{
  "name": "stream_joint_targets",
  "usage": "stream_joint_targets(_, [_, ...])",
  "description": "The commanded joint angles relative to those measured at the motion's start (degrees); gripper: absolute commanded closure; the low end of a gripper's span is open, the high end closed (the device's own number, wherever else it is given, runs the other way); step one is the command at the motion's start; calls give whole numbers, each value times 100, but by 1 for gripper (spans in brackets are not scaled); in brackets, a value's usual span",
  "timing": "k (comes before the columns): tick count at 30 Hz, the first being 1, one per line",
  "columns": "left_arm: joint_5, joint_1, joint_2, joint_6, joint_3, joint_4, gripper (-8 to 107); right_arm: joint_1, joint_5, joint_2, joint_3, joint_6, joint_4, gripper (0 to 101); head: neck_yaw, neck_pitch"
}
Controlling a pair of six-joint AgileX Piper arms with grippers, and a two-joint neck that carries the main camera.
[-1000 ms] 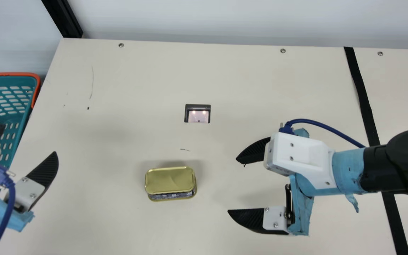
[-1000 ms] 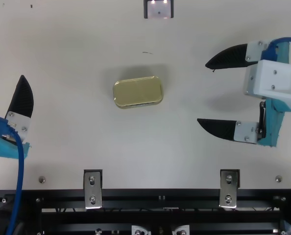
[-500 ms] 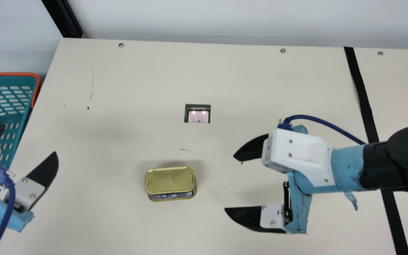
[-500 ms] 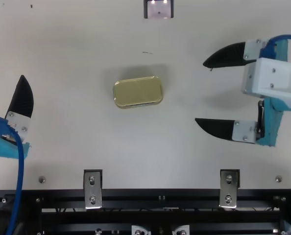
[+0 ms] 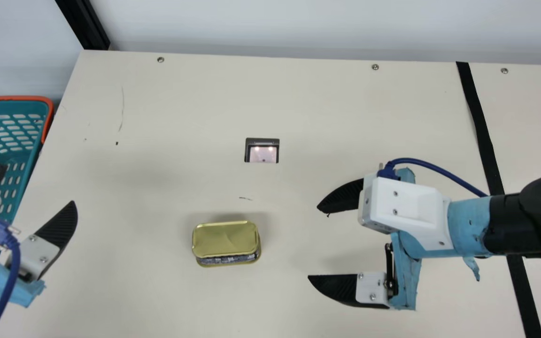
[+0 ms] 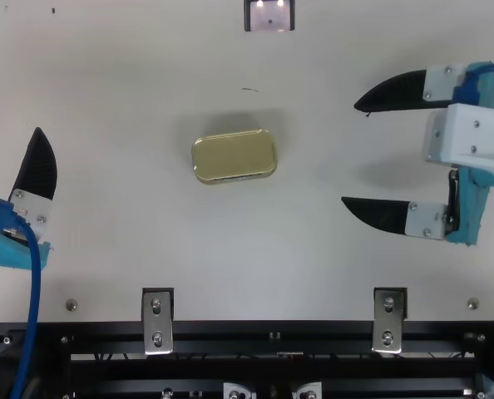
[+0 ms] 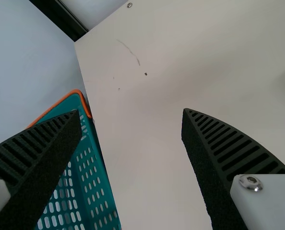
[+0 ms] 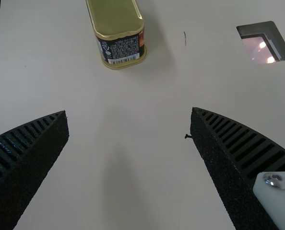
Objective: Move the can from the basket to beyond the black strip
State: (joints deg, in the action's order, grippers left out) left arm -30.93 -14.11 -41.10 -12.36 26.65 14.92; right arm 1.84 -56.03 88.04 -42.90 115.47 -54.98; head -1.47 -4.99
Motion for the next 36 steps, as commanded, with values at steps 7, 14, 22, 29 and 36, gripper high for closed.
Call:
stream_joint_targets(7, [0, 0, 0, 0, 0, 0, 9, -94, -39, -79, -110, -240, 89, 0, 18, 0])
stream_joint_targets(14, [0, 0, 0, 0, 0, 0, 9, -321, -48, -191, -501, -722, 468, 0, 18, 0])
stream_joint_targets(22, [0, 0, 0, 0, 0, 0, 9, -1052, -267, -137, -1597, -1882, 1455, 0, 18, 0])
stream_joint_targets(29, [0, 0, 0, 0, 0, 0, 9, -1880, -688, 235, -2855, -2937, 2277, 0, 18, 0])
stream_joint_targets(36, [0, 0, 0, 0, 0, 0, 9, -2601, -1237, 820, -4107, -3707, 2787, 0, 18, 0])
